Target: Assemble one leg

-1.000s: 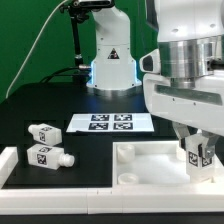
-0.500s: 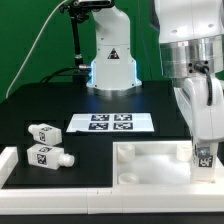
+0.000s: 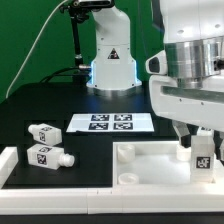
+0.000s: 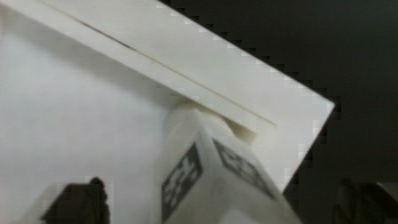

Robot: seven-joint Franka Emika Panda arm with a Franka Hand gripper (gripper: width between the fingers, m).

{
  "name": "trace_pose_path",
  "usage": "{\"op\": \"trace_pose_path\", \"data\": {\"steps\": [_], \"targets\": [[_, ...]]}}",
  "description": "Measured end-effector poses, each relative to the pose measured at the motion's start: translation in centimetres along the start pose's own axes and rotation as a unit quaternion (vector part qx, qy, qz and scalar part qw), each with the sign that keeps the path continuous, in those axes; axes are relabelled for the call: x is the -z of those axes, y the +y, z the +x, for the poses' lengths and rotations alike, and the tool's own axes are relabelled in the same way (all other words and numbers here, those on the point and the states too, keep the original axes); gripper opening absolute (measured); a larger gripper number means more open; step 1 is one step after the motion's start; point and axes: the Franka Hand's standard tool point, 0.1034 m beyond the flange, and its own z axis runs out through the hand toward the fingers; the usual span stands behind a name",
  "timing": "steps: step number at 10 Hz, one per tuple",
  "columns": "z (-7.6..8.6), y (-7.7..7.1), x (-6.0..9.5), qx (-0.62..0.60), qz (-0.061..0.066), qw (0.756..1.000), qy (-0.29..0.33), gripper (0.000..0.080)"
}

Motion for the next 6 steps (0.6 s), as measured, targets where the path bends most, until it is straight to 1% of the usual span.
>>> {"op": "trace_pose_path", "data": {"steps": [3, 4, 5, 6], "targets": [[0.0, 0.0, -0.1, 0.113, -0.002, 0.994, 0.001, 0.0649], [-0.1, 0.0, -0.1, 0.221, -0.01, 0.975, 0.009, 0.0649], [0.1, 0.1, -0.2, 0.314, -0.015, 0.949, 0.012, 0.0649], [1.2, 0.3, -0.3, 0.383, -0.017, 0.923, 0.012, 0.0649]]}}
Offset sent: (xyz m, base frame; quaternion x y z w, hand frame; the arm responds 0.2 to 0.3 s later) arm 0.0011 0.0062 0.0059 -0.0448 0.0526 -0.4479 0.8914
